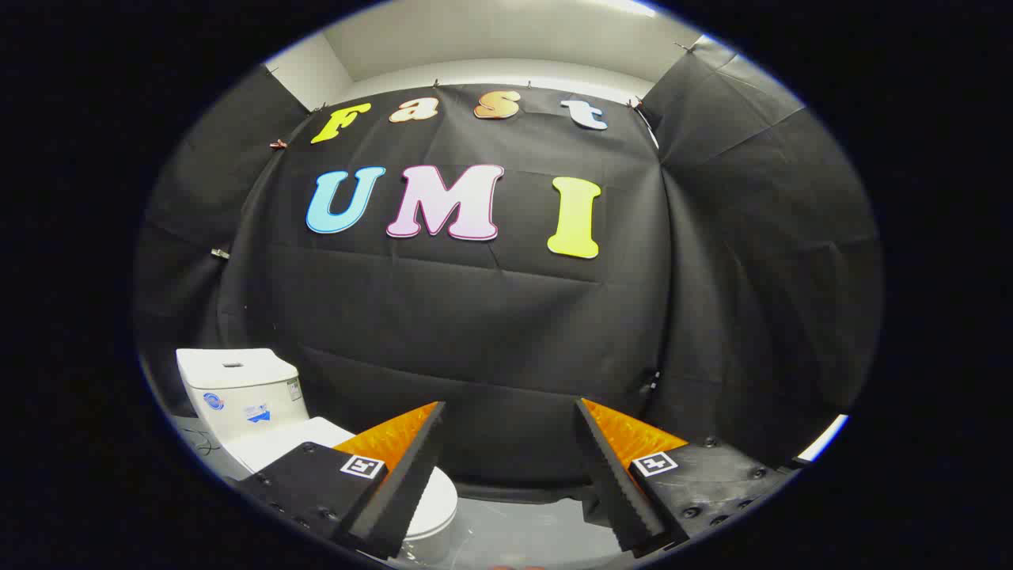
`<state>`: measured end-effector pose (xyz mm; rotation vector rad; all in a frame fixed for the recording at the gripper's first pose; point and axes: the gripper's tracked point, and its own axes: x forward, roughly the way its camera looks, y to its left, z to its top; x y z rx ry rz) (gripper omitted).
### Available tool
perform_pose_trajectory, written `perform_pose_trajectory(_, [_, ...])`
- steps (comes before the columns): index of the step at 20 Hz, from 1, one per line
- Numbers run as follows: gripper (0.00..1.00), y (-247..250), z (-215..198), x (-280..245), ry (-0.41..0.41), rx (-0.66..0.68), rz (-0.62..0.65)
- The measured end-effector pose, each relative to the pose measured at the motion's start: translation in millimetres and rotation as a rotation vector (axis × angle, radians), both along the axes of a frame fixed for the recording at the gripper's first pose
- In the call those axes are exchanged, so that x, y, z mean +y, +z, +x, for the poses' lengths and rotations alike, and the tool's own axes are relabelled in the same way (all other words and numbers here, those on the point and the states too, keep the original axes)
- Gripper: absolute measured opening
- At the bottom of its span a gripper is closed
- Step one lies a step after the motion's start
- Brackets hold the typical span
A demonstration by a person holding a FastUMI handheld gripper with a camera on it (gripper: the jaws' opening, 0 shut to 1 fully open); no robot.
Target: Open the toilet lid.
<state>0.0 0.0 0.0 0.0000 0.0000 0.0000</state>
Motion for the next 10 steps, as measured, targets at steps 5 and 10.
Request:
perform_pose_trajectory(5, [0.98,-2.5,0.0,1.5,0.007,0.008,-0.005])
perform_pose_trajectory(10, [0.98,-4.0,0.3,1.8,0.012,0.014,0.007])
